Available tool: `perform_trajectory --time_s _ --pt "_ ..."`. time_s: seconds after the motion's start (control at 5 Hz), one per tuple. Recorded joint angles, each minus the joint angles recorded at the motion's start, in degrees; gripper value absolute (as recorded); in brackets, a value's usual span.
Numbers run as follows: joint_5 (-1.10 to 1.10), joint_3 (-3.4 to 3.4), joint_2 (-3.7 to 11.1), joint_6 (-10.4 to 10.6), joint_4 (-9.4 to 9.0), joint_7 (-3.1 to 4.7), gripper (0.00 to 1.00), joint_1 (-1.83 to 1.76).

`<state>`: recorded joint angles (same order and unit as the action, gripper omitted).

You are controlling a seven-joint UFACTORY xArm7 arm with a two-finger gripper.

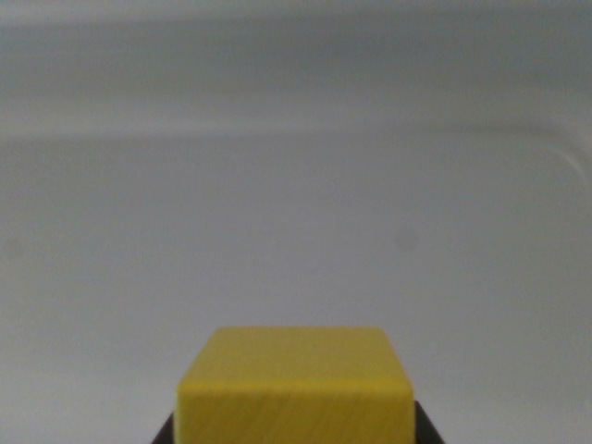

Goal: Pick yellow cube

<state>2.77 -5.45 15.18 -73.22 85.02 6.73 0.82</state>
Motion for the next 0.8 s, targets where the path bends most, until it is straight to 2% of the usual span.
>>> perform_trajectory --time_s 0.2,0.4,0.6,0.8 --pt "-0.14 -0.06 -0.87 -2.1 1.19 -0.12 1.00 -0.03" --pt "-0.14 -0.06 -0.87 -2.1 1.19 -0.12 1.00 -0.03" --pt "-0.27 -0.11 -1.68 -4.0 2.30 -0.23 1.00 -0.05" --pt "-0.27 -0.11 -1.68 -4.0 2.30 -0.23 1.00 -0.05"
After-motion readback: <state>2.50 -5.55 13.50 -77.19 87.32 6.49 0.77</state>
